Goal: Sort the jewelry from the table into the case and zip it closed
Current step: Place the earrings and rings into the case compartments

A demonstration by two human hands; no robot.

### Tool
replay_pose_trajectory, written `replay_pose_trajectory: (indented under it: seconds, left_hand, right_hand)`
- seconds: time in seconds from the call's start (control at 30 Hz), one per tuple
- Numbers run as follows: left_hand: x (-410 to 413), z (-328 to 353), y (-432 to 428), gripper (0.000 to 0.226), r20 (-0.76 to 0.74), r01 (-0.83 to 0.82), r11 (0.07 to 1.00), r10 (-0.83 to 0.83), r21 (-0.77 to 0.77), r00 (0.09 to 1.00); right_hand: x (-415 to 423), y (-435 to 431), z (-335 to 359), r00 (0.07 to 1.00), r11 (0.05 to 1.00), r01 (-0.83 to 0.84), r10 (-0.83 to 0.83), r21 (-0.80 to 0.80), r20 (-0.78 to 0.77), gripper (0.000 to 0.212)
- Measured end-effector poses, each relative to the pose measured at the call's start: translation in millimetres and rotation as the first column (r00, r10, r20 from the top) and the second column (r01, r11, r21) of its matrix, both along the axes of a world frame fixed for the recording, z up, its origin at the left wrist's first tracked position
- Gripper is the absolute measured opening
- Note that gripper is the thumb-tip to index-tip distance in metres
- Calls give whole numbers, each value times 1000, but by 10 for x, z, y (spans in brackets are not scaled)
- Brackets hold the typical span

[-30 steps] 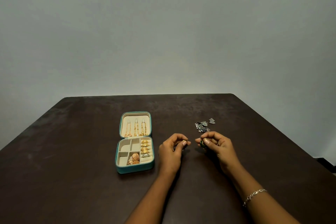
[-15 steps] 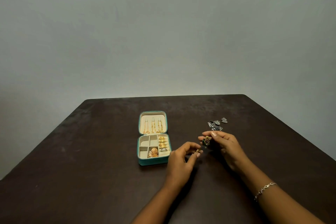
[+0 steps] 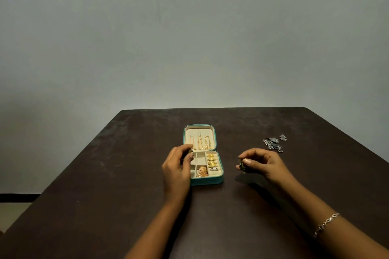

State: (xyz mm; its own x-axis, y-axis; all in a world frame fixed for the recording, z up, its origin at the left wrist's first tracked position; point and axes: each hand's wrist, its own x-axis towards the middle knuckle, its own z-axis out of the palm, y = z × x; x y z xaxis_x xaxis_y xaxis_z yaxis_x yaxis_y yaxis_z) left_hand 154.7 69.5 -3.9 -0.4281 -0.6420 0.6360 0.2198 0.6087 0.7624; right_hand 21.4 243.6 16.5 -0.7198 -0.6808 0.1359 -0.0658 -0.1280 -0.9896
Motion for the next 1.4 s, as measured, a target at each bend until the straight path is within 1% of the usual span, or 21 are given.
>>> replay_pose_trajectory:
  seconds: [0.1, 0.17, 0.23, 0.33, 0.4, 0.5, 0.63, 0.7, 0.77, 0.83, 0.93, 1.03, 1.17, 1.27, 1.33, 1.4]
  left_hand:
    - [60, -83, -105, 30, 10, -75, 993, 74, 93, 997]
    - [76, -126, -157, 35, 11, -88, 986, 88, 141, 996]
    - [80, -155, -202, 39, 20, -102, 977, 100, 185, 995]
    - [99, -161, -230, 42, 23, -108, 965, 106, 239, 994]
    - [99, -181, -242, 42, 23, -101, 960, 98, 262, 995]
    - [95, -211, -269, 40, 23, -86, 955, 83, 282, 996]
    - [94, -219, -266, 38, 21, -77, 950, 74, 302, 997]
    - [87, -233, -268, 36, 22, -75, 947, 71, 313, 997]
    - [79, -233, -270, 34, 28, -73, 943, 67, 325, 997]
    - [72, -223, -265, 33, 29, -67, 941, 61, 333, 998]
    - [63, -202, -249, 33, 22, -55, 938, 51, 343, 998]
    - [60, -202, -257, 36, 25, -55, 935, 50, 350, 998]
    - [73, -186, -258, 33, 28, -64, 935, 58, 350, 998]
    - [79, -184, -255, 27, 40, -71, 939, 62, 336, 997]
    - [79, -182, -255, 25, 46, -75, 942, 63, 328, 997]
    - [73, -178, -253, 25, 41, -67, 938, 57, 341, 998]
  right_hand:
    - [65, -109, 49, 997, 999, -23, 26, 49, -69, 16]
    - [116, -213, 89, 986, 994, -25, 42, 106, -163, 19]
    - [175, -345, 124, 973, 991, -29, 57, 130, -223, 21]
    - [279, -562, 145, 978, 994, -37, 56, 101, -199, 19]
    - [343, -697, 151, 969, 991, -54, 82, 125, -232, 18]
    - [411, -870, 135, 926, 972, -54, 134, 229, -352, 17]
    - [456, -995, 111, 890, 944, -36, 179, 328, -419, 23]
    - [446, -1008, 102, 849, 927, -13, 208, 374, -486, 23]
    - [436, -1008, 99, 799, 908, 7, 247, 420, -548, 19]
    - [426, -999, 96, 769, 890, 4, 289, 457, -570, 17]
    - [408, -999, 110, 758, 870, -9, 327, 492, -564, 19]
    - [396, -1029, 122, 738, 843, 8, 358, 538, -572, 16]
    - [398, -1069, 138, 726, 827, 46, 357, 560, -588, 11]
    - [416, -1090, 136, 666, 808, 70, 398, 584, -631, 8]
    - [429, -1115, 120, 603, 803, 118, 409, 584, -684, 6]
    - [425, -1129, 102, 568, 797, 158, 410, 584, -714, 4]
